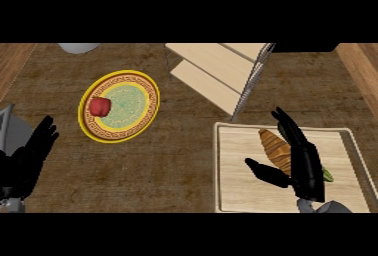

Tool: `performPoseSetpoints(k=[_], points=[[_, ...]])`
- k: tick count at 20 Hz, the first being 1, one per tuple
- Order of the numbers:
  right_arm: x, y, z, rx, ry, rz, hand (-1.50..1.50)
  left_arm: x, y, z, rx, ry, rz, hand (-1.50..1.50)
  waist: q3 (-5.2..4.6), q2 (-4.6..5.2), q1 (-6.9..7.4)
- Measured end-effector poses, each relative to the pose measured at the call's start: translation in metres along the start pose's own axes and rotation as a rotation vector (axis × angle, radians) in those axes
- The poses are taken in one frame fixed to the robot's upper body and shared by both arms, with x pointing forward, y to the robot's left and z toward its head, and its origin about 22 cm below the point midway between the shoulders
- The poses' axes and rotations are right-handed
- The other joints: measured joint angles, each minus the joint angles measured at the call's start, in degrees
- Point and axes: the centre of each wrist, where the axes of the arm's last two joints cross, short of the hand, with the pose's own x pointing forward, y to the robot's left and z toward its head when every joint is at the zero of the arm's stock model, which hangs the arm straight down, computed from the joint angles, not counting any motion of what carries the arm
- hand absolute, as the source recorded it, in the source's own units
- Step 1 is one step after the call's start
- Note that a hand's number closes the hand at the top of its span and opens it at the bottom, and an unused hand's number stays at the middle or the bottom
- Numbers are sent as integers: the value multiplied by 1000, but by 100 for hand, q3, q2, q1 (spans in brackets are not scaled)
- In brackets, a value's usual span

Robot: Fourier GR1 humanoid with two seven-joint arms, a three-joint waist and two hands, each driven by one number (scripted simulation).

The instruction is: Pick the croissant from the tray and place it in the tiered shelf

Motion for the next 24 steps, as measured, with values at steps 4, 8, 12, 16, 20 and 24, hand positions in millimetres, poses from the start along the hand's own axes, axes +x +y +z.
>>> performPoseSetpoints(k=[4,8,12,16,20,24], points=[[1,-20,0,47,68,195,-150,-3,1,3,1,10,-2,0,-13,-20,-41],[13,-33,-5,175,146,397,-150,-1,-3,1,-8,8,2,0,-15,-10,8],[31,-38,-7,327,223,600,-150,0,-4,-2,-11,1,2,0,-12,13,77],[55,-44,-11,425,261,739,-150,-2,-4,-3,-26,-1,9,0,3,26,102],[67,-38,-15,471,268,813,-150,-2,-5,-8,-26,-1,16,0,16,39,108],[69,-36,-24,491,283,839,-150,-4,-2,-3,-27,0,11,0,24,42,118]])
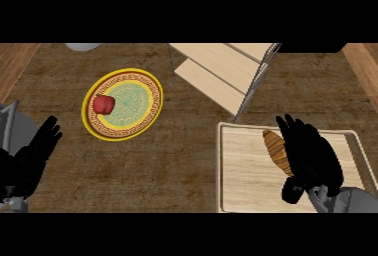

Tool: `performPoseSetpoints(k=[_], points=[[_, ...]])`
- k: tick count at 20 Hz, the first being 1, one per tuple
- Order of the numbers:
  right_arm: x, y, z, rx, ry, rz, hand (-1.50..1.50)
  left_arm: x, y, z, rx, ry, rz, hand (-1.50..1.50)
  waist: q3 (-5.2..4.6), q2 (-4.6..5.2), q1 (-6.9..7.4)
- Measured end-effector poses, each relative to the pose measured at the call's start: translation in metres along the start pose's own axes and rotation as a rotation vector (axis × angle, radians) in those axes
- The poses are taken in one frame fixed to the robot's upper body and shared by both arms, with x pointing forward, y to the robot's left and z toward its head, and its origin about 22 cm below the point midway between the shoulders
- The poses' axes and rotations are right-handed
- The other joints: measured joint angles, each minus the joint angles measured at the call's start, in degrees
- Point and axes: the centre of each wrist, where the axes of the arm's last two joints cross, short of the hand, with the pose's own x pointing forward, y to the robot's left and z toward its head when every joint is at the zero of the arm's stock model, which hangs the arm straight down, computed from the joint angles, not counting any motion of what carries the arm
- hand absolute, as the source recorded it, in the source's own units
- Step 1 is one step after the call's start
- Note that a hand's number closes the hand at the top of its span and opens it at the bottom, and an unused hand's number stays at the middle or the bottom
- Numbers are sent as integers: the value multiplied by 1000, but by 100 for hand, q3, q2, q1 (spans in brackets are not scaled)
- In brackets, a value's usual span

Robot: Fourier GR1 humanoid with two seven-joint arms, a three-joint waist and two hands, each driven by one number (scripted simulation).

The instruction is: Pick the croissant from the tray and place it in the tiered shelf

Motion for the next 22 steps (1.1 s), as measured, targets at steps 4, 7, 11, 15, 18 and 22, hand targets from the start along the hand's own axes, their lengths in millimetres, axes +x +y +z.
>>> performPoseSetpoints(k=[4,7,11,15,18,22], points=[[4,6,-12,21,17,18,-150,8,-5,-7,2,-3,-5,0,3,4,-8],[-6,14,-27,32,51,45,-150,6,2,-5,4,-6,-8,0,5,7,-4],[-16,25,-38,35,77,64,-150,3,-1,-6,8,-7,-6,0,6,6,-13],[-21,31,-47,35,74,67,-150,4,-6,-7,10,-8,-2,0,6,5,-14],[-25,37,-55,31,69,64,-150,4,0,-2,7,-7,-3,0,7,5,-11],[-20,43,-63,33,66,65,-150,2,-1,-10,6,-3,-1,0,7,6,-15]])
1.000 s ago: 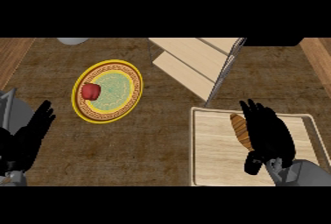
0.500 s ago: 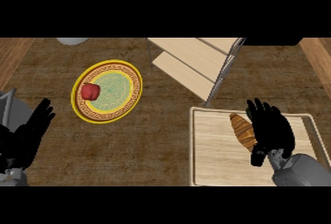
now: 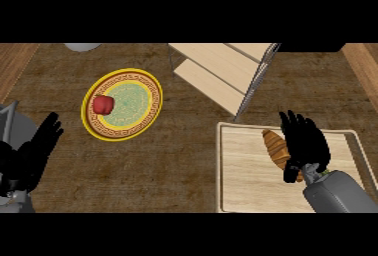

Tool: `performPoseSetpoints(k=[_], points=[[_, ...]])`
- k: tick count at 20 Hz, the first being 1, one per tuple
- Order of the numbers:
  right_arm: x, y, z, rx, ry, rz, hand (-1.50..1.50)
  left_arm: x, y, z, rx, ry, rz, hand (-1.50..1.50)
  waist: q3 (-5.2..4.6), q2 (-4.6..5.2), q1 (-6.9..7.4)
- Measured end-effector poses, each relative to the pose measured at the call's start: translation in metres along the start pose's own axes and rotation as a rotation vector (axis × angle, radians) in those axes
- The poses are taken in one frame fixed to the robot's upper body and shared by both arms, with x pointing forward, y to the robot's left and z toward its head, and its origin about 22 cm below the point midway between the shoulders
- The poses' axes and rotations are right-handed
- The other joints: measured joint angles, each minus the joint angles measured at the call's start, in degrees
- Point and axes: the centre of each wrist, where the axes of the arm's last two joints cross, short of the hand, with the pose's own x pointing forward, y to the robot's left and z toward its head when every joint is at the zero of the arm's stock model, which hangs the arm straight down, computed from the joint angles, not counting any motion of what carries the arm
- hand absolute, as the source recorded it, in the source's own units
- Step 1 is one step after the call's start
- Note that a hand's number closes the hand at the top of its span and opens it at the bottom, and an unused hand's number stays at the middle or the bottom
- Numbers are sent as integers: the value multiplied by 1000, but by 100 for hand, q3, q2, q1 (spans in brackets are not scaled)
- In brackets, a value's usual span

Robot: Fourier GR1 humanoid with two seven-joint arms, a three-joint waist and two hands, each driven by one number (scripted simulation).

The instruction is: Pick the croissant from the tray and place it in the tiered shelf

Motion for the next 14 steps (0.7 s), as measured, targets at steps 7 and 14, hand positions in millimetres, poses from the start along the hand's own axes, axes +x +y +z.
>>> performPoseSetpoints(k=[7,14], points=[[-4,6,-12,21,3,-31,150,-1,1,3,3,1,-3,0,-29,-29,2],[-12,13,-21,-7,-35,-3,150,0,-1,11,0,-3,-3,0,-74,-75,18]])
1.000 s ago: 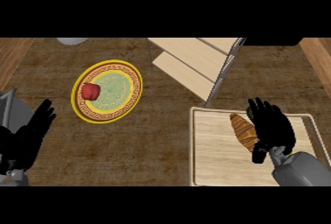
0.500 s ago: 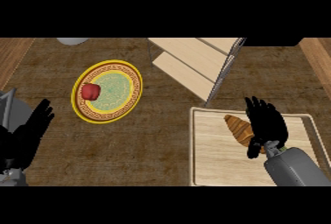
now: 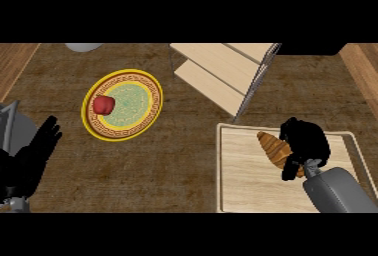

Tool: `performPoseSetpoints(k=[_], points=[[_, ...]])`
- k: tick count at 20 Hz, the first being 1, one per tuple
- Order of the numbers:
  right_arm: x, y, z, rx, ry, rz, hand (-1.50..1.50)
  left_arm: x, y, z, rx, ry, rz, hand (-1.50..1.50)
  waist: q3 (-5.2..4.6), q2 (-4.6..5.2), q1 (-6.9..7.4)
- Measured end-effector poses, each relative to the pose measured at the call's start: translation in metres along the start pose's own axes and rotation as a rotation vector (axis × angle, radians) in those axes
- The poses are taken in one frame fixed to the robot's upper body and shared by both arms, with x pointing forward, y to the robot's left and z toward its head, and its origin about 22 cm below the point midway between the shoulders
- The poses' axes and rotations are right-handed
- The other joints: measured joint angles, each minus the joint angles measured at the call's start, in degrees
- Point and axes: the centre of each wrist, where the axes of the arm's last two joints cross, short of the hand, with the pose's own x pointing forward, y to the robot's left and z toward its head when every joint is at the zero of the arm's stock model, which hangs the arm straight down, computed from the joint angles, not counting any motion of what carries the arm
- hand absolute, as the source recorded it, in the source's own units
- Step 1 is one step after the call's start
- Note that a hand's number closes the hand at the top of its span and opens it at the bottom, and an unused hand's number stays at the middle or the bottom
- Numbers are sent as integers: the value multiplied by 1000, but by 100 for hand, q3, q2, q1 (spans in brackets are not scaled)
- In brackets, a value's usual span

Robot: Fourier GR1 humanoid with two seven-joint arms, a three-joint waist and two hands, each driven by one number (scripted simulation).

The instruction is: Pick the croissant from the tray and place it in the tiered shelf

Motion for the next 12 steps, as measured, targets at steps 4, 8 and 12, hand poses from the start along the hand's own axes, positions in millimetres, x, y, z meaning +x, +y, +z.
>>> performPoseSetpoints(k=[4,8,12], points=[[3,-2,4,-42,-21,26,150,0,3,-3,3,2,1,0,6,7,-11],[0,0,13,-112,-38,11,150,-5,6,1,6,8,7,0,19,17,-19],[54,-19,24,-167,-26,-54,150,0,4,-3,-1,0,4,0,49,54,26]])
